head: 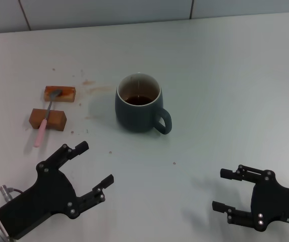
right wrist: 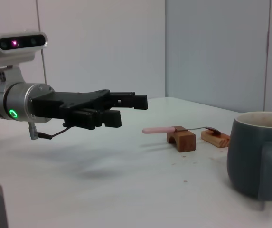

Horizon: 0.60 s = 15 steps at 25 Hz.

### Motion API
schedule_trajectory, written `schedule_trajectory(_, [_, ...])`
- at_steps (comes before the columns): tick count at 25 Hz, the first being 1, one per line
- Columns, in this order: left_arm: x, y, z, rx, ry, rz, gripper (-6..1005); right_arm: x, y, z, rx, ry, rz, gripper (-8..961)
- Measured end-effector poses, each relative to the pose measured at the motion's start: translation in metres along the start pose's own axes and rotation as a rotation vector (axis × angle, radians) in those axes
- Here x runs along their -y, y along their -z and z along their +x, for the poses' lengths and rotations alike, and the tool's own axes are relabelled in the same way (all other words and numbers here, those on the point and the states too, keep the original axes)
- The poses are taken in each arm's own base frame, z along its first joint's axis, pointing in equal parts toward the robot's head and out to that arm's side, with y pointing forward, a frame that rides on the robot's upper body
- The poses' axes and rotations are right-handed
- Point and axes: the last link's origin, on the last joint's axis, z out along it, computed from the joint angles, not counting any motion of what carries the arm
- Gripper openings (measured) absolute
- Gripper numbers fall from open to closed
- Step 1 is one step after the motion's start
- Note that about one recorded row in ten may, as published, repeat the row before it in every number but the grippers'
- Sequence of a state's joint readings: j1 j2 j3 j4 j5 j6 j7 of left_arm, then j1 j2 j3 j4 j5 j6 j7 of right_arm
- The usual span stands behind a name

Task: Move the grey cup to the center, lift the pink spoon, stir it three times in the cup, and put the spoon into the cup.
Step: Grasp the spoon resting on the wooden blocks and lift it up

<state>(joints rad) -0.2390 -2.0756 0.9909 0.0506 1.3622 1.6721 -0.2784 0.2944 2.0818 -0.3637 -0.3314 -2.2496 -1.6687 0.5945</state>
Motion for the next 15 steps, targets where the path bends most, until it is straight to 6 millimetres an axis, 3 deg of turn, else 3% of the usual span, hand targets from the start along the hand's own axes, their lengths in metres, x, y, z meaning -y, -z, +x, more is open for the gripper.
schedule_trajectory(9, [0.002, 0.000, 0.001, -0.016, 0.021, 0.042, 815, 0.002, 0.001, -0.001, 0.009, 0.001, 0.013, 710])
schedule_trajectory(15, [0.027, 0.011, 0.018, -0.258, 0.371, 0.384, 814, 0.003, 0.001, -0.002, 0.014, 0.004, 0.015, 710])
